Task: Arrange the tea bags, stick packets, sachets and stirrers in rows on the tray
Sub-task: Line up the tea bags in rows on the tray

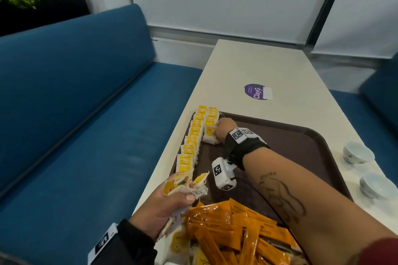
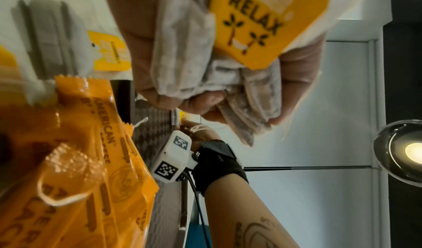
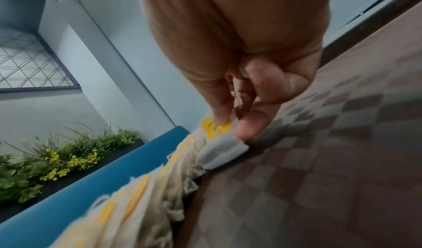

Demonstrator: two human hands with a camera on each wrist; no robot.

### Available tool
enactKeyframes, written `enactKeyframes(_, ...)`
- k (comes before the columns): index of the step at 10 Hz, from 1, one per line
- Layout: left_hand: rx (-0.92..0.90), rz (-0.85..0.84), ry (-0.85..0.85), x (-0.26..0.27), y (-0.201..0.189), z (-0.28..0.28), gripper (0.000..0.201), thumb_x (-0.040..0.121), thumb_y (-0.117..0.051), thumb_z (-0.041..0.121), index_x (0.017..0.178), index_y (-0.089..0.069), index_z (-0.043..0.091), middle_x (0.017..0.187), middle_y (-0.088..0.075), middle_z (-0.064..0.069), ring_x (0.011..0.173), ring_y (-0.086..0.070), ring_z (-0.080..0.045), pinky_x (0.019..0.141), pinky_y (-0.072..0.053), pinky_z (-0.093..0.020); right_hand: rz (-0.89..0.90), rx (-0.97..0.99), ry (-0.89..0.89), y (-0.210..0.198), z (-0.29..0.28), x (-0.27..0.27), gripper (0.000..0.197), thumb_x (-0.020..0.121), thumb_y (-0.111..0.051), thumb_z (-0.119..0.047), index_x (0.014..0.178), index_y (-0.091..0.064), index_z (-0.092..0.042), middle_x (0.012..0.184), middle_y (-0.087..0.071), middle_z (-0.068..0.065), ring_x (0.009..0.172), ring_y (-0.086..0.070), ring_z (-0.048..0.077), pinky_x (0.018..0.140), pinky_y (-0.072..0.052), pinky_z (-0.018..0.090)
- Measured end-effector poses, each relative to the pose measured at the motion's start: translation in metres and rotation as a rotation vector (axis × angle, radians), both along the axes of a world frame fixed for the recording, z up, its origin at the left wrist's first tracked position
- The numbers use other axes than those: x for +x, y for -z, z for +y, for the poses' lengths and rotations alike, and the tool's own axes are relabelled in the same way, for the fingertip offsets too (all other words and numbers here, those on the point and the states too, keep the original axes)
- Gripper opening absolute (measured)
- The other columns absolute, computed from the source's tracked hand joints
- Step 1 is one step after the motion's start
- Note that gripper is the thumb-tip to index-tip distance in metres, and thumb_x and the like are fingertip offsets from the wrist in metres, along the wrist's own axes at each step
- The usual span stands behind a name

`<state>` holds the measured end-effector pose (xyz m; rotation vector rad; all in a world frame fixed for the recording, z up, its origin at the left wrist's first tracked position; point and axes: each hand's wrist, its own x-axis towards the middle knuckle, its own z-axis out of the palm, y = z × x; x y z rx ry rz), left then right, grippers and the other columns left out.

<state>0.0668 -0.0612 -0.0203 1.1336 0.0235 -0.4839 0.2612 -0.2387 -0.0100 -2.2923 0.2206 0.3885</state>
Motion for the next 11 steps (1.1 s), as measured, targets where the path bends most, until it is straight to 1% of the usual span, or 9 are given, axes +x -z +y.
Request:
enactKeyframes(2,0.074,0.02,-0.005,-0.001,0.001,0.004,0.077,0.035,-0.076,0.026,0.104,-0.054,0.0,0.066,-0.07,-0.001,0.059,-0.067,-0.01,0.052,-0.05,-0.019,0.001,-0.162,-0.056,0.003,0.011,0.019,0.023,0.091,-0.057,-0.014,0.07,-0.049,-0.018,0.099,-0.06,0.011,0.074,-0.061,0.016,0.055,-0.046,0.011)
enactKeyframes(3,0.093,-0.005,-0.021,-0.001,0.001,0.002,0.092,0.031,-0.086,0.031,0.113,-0.055,0.001,0.079,-0.073,-0.004,0.071,-0.069,-0.013,0.059,-0.052,-0.021,-0.038,-0.363,-0.085,0.0,0.011,0.018,0.031,0.09,-0.061,-0.029,0.104,-0.064,-0.001,0.113,-0.064,0.011,0.106,-0.061,0.025,0.079,-0.046,0.026)
enactKeyframes(4,0.09,-0.031,-0.038,-0.002,-0.003,0.001,0.105,0.023,-0.091,0.041,0.112,-0.054,-0.002,0.067,-0.069,-0.001,0.059,-0.066,-0.011,0.052,-0.049,-0.019,-0.133,-0.163,-0.048,-0.018,0.003,0.002,0.029,0.086,-0.067,-0.028,0.097,-0.065,-0.001,0.098,-0.066,0.011,0.092,-0.063,0.024,0.074,-0.047,0.03)
enactKeyframes(5,0.077,-0.078,-0.007,-0.003,-0.011,0.0,0.088,0.03,-0.088,0.034,0.104,-0.055,0.0,0.064,-0.067,0.001,0.058,-0.065,-0.009,0.052,-0.049,-0.018,-0.079,0.219,-0.15,-0.054,-0.004,-0.045,0.01,0.087,-0.066,-0.016,0.082,-0.058,-0.012,0.07,-0.057,0.002,0.059,-0.051,0.013,0.047,-0.033,0.023)
enactKeyframes(6,0.114,-0.136,-0.008,-0.002,-0.015,-0.002,0.068,0.041,-0.074,0.029,0.103,-0.057,0.006,0.078,-0.071,0.001,0.073,-0.068,-0.01,0.063,-0.052,-0.019,0.08,0.284,-0.318,-0.08,-0.014,-0.097,0.021,0.084,-0.068,-0.034,0.074,-0.058,-0.018,0.059,-0.057,-0.002,0.05,-0.047,0.009,0.045,-0.028,0.02)
enactKeyframes(7,0.127,-0.187,-0.018,-0.005,-0.02,-0.01,0.065,0.044,-0.075,0.026,0.105,-0.057,0.01,0.086,-0.071,0.001,0.079,-0.067,-0.01,0.066,-0.051,-0.018,0.173,0.223,-0.352,-0.088,-0.019,-0.137,0.045,0.063,-0.066,-0.063,0.071,-0.063,-0.019,0.06,-0.061,-0.004,0.052,-0.053,0.007,0.044,-0.032,0.018)
enactKeyframes(8,0.157,-0.239,-0.012,-0.008,-0.022,-0.017,0.064,0.047,-0.075,0.027,0.106,-0.057,0.007,0.089,-0.07,-0.003,0.083,-0.065,-0.014,0.07,-0.052,-0.021,0.16,0.254,-0.331,-0.084,-0.018,-0.16,0.037,0.07,-0.071,-0.054,0.073,-0.063,-0.017,0.064,-0.062,-0.002,0.053,-0.054,0.007,0.044,-0.032,0.018)
enactKeyframes(9,0.19,-0.252,-0.018,-0.01,-0.022,-0.02,0.066,0.046,-0.074,0.033,0.105,-0.057,0.01,0.085,-0.07,0.003,0.08,-0.066,-0.009,0.067,-0.051,-0.019,0.107,0.391,-0.251,-0.079,-0.018,-0.172,0.018,0.081,-0.073,-0.026,0.075,-0.061,-0.013,0.061,-0.059,0.001,0.048,-0.05,0.007,0.042,-0.029,0.018)
enactKeyframes(11,0.236,-0.2,-0.115,-0.008,-0.017,-0.016,0.072,0.044,-0.074,0.038,0.11,-0.058,0.015,0.099,-0.07,-0.003,0.092,-0.067,-0.017,0.075,-0.051,-0.023,0.022,0.465,-0.094,-0.075,-0.011,-0.173,0.014,0.086,-0.067,-0.013,0.075,-0.058,-0.012,0.058,-0.055,0.005,0.05,-0.045,0.012,0.04,-0.029,0.017)
